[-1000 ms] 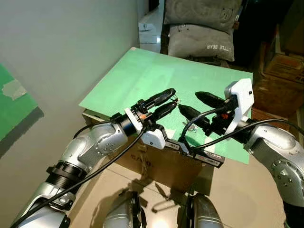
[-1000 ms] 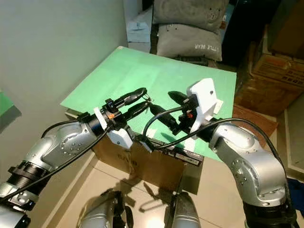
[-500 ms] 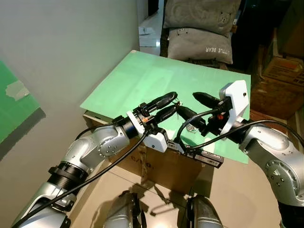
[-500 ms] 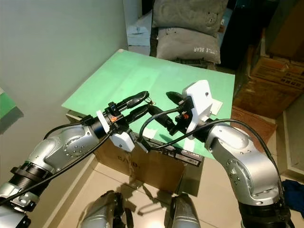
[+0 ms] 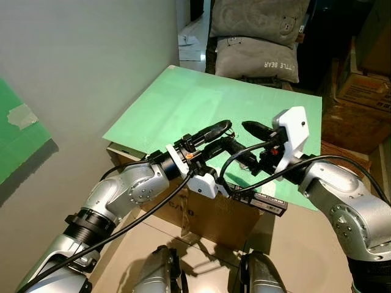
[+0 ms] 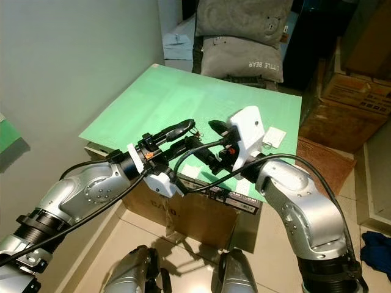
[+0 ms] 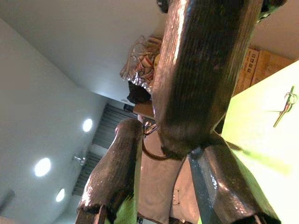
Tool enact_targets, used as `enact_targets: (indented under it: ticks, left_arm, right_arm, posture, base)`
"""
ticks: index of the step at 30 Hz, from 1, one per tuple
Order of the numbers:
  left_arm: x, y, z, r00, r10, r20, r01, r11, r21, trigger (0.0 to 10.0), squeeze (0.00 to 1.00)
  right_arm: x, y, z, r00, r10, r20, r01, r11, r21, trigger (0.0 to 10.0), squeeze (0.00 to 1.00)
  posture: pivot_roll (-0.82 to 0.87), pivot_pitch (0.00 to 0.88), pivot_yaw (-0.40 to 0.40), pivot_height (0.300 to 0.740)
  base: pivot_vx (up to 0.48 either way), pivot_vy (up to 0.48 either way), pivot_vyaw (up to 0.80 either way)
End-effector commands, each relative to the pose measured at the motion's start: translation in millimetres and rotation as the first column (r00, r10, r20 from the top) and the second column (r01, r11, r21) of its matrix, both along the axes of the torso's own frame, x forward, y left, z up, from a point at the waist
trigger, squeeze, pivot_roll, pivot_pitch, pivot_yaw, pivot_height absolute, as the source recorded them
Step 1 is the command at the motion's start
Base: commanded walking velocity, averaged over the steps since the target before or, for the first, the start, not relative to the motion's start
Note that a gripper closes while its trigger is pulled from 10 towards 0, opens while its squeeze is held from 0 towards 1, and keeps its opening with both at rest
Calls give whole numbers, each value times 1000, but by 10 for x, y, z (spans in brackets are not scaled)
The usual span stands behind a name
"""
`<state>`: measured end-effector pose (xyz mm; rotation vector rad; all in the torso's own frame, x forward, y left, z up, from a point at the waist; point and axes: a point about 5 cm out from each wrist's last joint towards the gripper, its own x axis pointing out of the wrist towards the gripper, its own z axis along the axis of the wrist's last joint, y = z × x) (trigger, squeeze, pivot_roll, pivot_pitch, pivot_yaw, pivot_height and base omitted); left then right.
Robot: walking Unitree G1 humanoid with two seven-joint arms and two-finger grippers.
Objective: Hang keys on a hook
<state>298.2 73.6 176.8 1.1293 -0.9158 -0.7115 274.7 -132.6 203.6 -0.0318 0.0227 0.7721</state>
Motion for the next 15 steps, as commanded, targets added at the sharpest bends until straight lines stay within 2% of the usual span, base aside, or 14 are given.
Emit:
enact_targets:
  ticks: [1, 14, 15]
  left_arm:
    - [-35, -34, 17, 1000, -18, 22, 18, 1000, 0, 0, 0]
    - [-36, -57, 6, 1000, -24, 14, 24, 1000, -3, 0, 0]
    - [-35, -59, 7, 1000, -24, 14, 24, 1000, -4, 0, 0]
  right_arm:
    - [4, 30, 18, 1000, 17, 21, -17, 1000, -15, 10000, 0]
    - [19, 41, -15, 1000, 16, 17, -16, 1000, -22, 10000, 0]
    - [19, 43, -17, 1000, 18, 15, -17, 1000, -19, 1725, 0]
  posture:
    - [-181, 90, 59, 661]
    - [-182, 86, 56, 661]
    - [-182, 86, 56, 661]
  base:
    - [0, 0, 0]
    - [0, 0, 0]
    - [0, 0, 0]
